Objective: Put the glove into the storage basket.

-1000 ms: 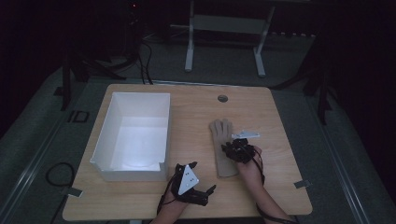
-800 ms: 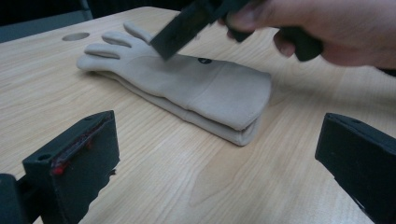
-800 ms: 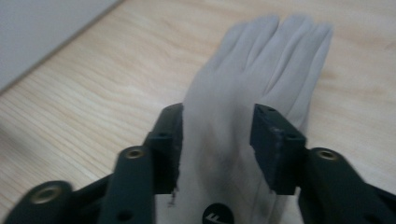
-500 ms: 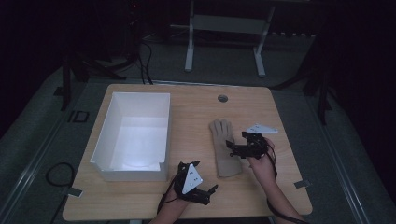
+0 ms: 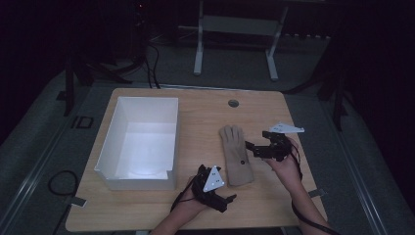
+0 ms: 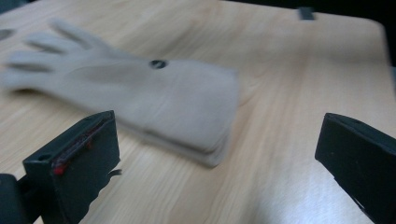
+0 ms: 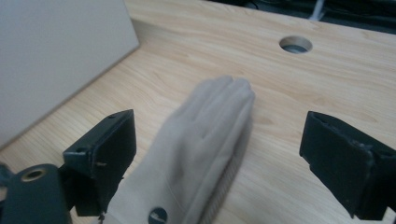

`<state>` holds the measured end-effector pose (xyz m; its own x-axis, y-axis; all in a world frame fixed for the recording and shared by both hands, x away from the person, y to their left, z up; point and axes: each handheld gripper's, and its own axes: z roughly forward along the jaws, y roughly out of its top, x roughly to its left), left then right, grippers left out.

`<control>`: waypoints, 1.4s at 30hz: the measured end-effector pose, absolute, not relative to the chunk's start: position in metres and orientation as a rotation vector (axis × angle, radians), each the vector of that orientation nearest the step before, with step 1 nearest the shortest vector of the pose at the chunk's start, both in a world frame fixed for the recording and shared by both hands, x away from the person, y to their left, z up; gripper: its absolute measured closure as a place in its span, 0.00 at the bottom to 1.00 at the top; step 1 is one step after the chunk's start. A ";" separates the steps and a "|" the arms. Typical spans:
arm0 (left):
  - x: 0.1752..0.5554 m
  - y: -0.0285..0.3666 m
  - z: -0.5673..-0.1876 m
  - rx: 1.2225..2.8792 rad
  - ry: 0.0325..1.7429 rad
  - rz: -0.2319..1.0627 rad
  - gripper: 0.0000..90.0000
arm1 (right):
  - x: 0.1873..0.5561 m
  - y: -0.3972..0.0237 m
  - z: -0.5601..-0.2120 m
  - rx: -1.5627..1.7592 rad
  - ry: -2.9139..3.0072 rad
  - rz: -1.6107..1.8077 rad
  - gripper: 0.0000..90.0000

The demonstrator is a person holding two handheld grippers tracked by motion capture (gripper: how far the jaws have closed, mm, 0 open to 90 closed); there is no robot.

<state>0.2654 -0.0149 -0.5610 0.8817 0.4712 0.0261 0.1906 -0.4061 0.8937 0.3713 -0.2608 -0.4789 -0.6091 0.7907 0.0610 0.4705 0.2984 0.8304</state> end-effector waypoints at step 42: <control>0.316 -0.048 -0.573 2.241 0.294 0.196 0.45 | 0.463 -0.222 -0.555 1.330 2.482 1.077 0.47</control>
